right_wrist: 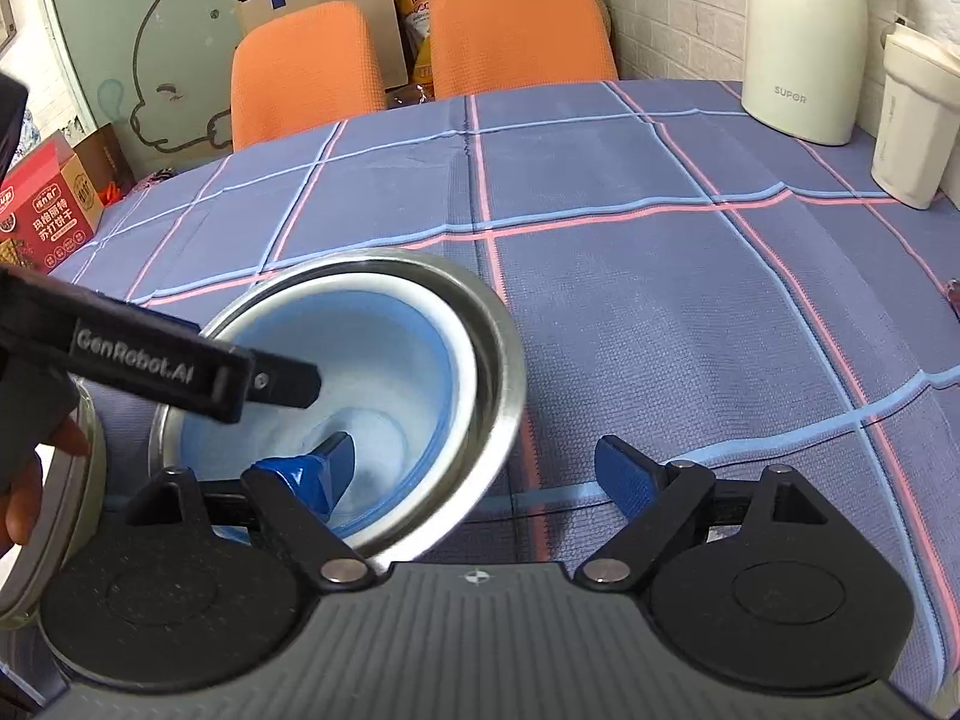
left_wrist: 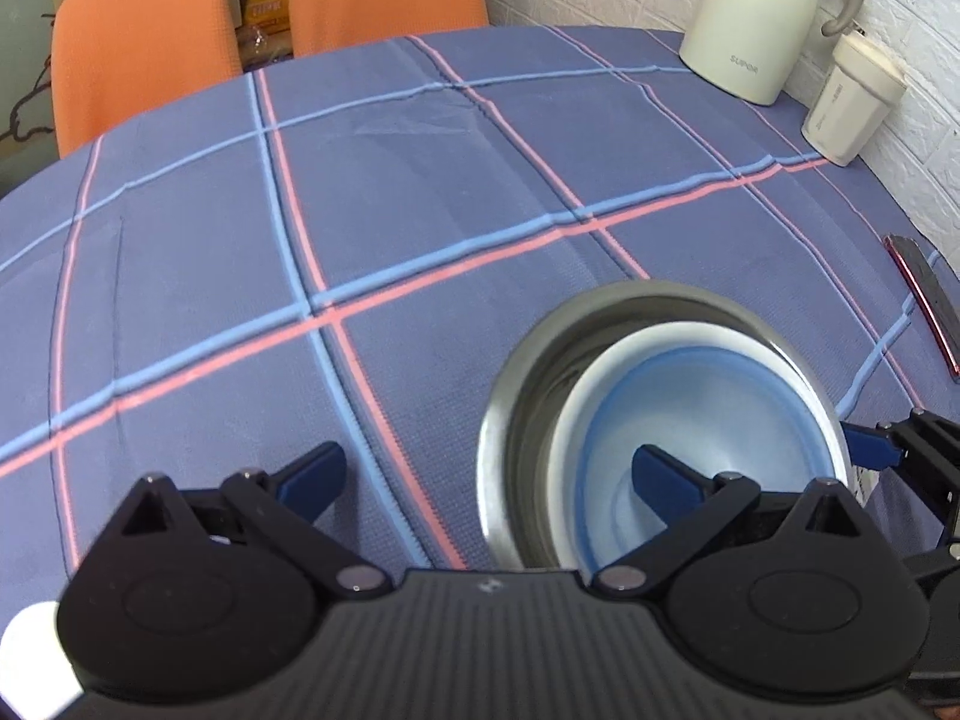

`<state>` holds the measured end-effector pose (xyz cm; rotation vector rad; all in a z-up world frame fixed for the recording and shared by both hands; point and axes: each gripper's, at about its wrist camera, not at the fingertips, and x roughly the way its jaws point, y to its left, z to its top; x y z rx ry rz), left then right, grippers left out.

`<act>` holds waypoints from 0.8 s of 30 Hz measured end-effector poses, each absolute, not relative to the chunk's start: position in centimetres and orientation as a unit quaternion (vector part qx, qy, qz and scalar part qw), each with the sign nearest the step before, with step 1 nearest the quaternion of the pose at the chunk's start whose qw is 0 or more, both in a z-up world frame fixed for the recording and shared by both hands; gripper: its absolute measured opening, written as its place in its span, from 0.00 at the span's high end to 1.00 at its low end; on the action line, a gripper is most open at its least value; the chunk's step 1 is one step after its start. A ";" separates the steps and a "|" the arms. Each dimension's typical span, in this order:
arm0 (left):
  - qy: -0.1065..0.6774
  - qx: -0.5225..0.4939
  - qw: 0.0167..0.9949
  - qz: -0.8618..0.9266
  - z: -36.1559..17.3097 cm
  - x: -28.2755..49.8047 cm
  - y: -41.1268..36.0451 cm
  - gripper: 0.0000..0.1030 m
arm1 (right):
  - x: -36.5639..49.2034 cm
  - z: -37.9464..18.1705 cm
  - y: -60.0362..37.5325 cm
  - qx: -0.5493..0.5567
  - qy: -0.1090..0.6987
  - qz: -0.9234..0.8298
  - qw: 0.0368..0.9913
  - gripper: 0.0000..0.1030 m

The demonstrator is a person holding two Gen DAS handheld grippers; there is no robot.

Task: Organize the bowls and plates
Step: 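Move the left tool to the steel bowl rim and grip it, then slide the nested bowls to center on the plates, open the left tool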

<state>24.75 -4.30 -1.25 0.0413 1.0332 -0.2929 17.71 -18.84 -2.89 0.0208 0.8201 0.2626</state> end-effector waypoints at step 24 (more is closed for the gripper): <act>0.504 0.004 0.842 -0.191 -0.5 24.8 -5.9 0.49 | 17.4 -2.6 -16.2 0.018 0.391 0.182 0.902 0.27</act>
